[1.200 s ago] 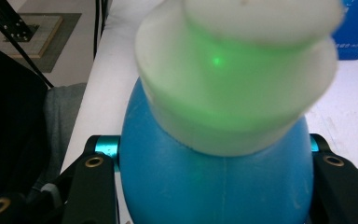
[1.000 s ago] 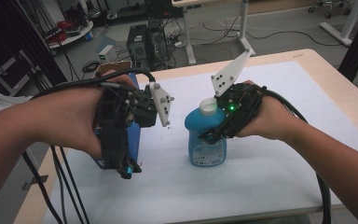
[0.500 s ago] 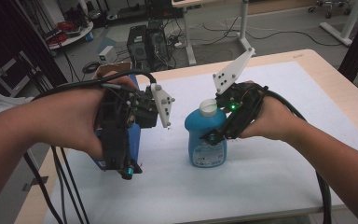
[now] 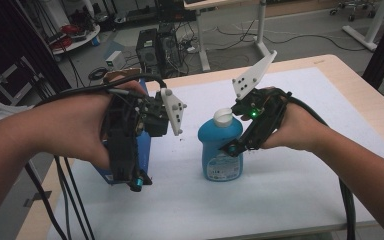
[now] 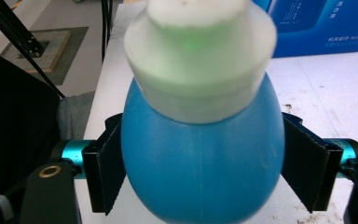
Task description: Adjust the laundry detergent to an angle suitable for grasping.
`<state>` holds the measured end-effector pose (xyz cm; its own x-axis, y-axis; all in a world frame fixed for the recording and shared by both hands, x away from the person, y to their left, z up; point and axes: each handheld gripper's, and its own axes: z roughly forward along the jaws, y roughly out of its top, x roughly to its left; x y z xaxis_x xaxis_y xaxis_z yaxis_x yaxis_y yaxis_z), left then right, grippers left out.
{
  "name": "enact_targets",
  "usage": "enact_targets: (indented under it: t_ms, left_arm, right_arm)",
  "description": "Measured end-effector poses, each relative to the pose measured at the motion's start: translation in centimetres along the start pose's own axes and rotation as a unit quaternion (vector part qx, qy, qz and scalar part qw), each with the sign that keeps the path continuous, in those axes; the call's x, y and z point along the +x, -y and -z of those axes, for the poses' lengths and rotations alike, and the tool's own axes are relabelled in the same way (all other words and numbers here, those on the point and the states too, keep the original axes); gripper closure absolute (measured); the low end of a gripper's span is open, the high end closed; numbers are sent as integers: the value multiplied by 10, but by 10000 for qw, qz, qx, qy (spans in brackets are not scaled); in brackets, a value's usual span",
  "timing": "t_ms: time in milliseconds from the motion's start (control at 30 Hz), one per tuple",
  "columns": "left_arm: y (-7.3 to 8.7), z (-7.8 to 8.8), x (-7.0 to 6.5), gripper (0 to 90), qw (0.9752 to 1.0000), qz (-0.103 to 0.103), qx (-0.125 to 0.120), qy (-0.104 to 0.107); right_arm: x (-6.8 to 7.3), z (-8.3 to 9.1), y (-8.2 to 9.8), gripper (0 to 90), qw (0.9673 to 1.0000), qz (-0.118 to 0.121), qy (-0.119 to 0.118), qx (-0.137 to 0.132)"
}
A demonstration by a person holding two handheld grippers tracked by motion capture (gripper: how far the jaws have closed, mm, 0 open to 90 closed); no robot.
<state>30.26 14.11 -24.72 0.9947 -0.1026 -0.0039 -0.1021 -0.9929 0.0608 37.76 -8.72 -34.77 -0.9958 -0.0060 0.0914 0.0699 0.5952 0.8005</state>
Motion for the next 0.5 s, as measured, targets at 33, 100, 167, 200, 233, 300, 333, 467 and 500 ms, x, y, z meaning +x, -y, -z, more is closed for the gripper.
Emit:
enact_targets:
  t_ms: [33,100,167,200,233,300,333,467,500]
  left_arm:
    - [0,0,0,27,10000,-1,-1,0]
    - [0,0,0,27,10000,3,3,-1]
    - [0,-1,1,27,10000,6,15,0]
    - [1,-1,1,27,10000,15,8,0]
    - [1,-1,1,27,10000,11,7,-3]
    - [1,0,1,27,10000,13,-7,-3]
    - [1,0,1,27,10000,17,-8,0]
    - [1,-1,1,27,10000,17,14,10]
    - [0,-1,2,27,10000,4,23,8]
  right_arm:
    - [0,0,0,227,10000,-20,-10,-1]
    - [-1,1,1,224,10000,-42,-35,25]
    - [-1,2,1,224,10000,-73,-32,58]
    - [-1,3,2,223,9999,-78,-50,64]
    - [-1,3,2,223,9999,-94,-70,65]
    - [-1,5,2,207,9998,-122,-95,101]
    - [-1,5,2,187,9998,-146,-96,118]
    - [-1,9,3,136,9995,-230,-22,222]
    - [-1,10,3,135,9994,-252,-13,239]
